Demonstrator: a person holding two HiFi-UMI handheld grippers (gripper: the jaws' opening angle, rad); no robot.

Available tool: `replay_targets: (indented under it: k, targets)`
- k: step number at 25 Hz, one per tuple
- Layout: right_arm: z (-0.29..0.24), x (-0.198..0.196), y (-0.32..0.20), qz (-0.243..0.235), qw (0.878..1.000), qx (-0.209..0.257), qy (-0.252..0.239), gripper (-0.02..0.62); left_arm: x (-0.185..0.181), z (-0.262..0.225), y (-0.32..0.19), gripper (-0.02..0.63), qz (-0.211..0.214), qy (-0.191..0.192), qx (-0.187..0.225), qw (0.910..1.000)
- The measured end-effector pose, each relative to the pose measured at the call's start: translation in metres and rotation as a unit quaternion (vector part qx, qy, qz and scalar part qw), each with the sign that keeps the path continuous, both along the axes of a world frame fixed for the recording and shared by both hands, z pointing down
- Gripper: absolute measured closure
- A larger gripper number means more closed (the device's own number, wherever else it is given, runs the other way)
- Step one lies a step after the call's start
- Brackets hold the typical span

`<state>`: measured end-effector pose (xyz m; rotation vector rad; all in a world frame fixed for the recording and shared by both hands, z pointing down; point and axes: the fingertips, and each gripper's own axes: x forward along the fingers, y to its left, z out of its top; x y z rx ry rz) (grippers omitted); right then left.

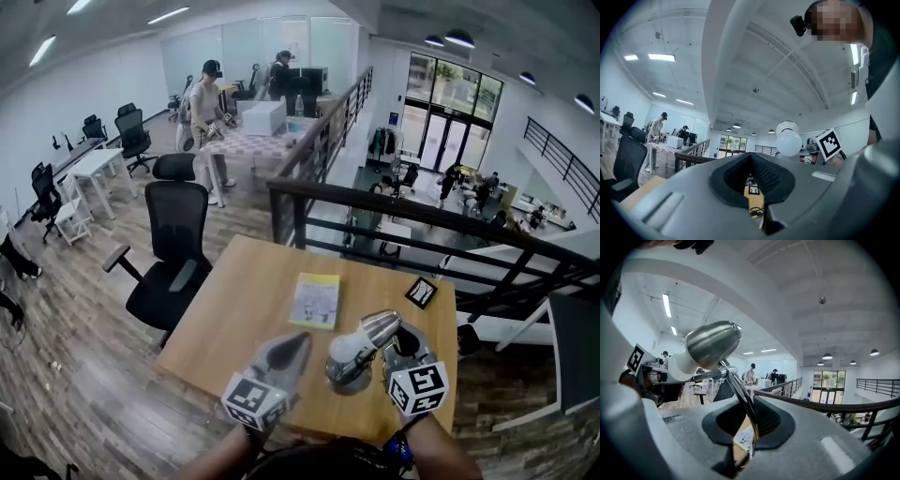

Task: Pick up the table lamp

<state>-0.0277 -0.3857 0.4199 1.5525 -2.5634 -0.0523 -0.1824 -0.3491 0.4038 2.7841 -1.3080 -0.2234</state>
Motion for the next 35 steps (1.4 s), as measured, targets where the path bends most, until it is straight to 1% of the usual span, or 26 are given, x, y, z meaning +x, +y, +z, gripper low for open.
replay_targets:
  k: [9,16,26,35]
  targets:
    - [-0.004,-0.004,0.029,0.012,1.0,-0.004,-0.007,0.545,-0.002,-0.012,0.02,0.604,0.016,0.0,0.013,0.9998]
    - [-0.008,-0.001,0.037,0.016,1.0,0.003,-0.006,0.545,0.007,-0.016,0.025,0.604,0.028,0.007,0.013,0.9995]
    - [-0.013,0.001,0.035,0.02,1.0,-0.002,-0.012,0.541,0.007,-0.021,0.024,0.604,0.033,0.006,0.019,0.9993]
    - [-0.015,-0.005,0.03,0.018,1.0,-0.003,-0.012,0.541,-0.001,-0.018,0.019,0.604,0.03,0.009,0.015,0.9994]
